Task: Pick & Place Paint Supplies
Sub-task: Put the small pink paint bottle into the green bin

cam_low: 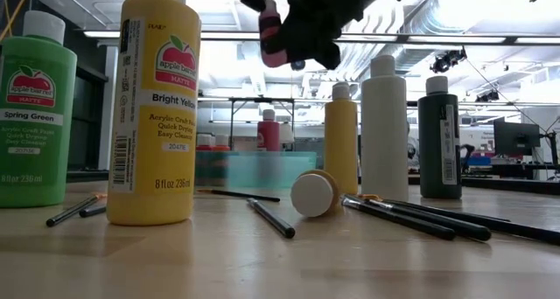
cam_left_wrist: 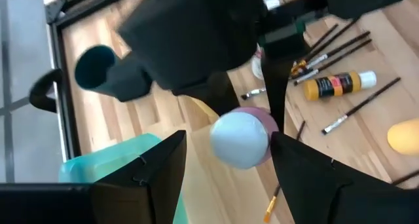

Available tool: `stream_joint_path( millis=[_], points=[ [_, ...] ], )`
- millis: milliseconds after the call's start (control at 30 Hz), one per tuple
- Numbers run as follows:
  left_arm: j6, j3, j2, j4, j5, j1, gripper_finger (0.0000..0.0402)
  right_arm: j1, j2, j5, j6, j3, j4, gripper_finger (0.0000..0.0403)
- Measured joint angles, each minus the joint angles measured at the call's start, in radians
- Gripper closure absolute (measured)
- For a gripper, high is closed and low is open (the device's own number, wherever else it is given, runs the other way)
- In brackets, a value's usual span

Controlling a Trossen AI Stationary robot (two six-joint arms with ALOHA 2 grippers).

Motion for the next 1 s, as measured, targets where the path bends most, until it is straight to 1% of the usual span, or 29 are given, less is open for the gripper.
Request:
stream_joint_path(
  millis=[133,467,567,733,833,933,1000],
  points=[
    [0.004,0.0,0.012,-0.002,0.001,0.0,0.0201,-0.009,0.0,-0.001,-0.003,0.0,-0.005,0.0295],
    [0.015,0.0,0.015,-0.001,0.006,0.0,0.0273,-0.014,0.0,0.0,-0.009,0.0,-0.014,0.0295],
    [0.014,0.0,0.015,-0.002,0.025,0.0,0.0281,-0.013,0.0,-0.002,-0.011,0.0,-0.016,0.0295],
    [0.012,0.0,0.015,-0.003,0.035,0.0,0.0284,-0.013,0.0,-0.004,-0.019,0.0,-0.016,0.0294],
    [0.012,0.0,0.015,-0.003,0.037,0.0,0.0285,-0.013,0.0,0.003,-0.018,0.0,-0.016,0.028],
    [0.012,0.0,0.015,-0.005,0.032,0.0,0.0286,-0.014,-0.008,0.023,0.023,0.0,-0.037,0.0249],
    [0.003,0.0,0.016,-0.006,0.003,0.0,0.0287,-0.018,-0.022,0.029,0.04,0.0,-0.068,0.0224]
  ],
)
